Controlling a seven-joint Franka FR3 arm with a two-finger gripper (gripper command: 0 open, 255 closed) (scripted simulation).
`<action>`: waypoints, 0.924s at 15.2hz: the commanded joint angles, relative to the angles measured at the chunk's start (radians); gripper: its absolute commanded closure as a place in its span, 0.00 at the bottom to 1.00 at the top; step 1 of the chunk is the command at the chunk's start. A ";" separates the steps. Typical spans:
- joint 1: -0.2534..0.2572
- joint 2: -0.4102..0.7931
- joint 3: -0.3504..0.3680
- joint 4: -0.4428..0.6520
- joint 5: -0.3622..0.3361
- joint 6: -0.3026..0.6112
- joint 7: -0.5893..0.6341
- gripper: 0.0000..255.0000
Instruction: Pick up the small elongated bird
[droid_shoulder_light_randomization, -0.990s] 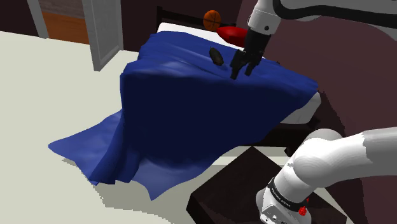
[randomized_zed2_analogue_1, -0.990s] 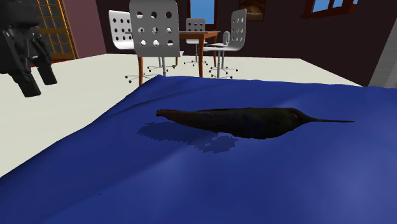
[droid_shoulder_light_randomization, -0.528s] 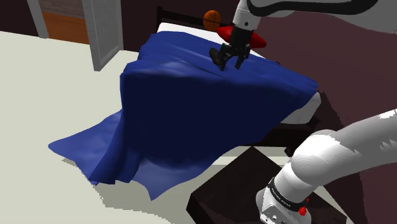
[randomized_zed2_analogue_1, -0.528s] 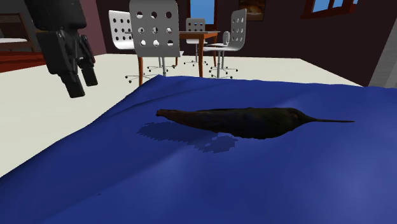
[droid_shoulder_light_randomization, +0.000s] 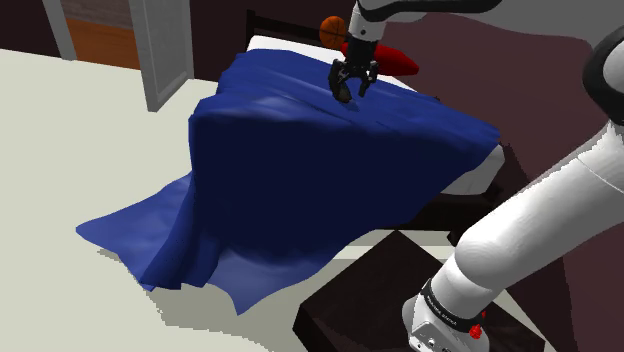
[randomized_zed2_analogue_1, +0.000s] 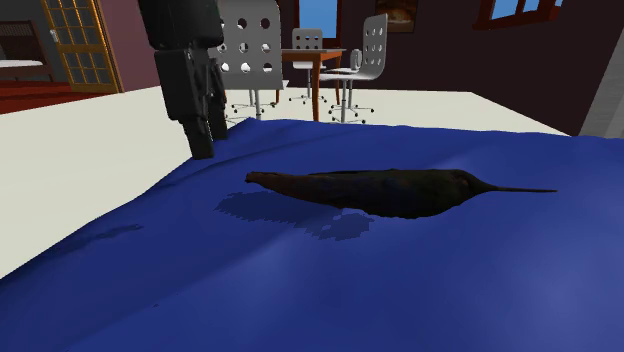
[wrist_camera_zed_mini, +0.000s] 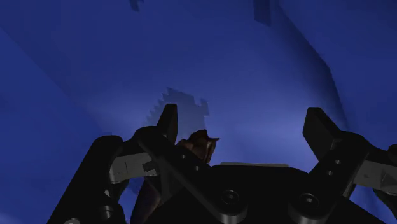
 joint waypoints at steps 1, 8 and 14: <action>-0.012 0.081 -0.005 0.090 -0.013 -0.011 0.022 0.00; -0.049 0.347 -0.040 0.415 -0.046 -0.073 0.075 0.00; -0.082 0.624 -0.078 0.815 -0.054 -0.197 0.099 0.00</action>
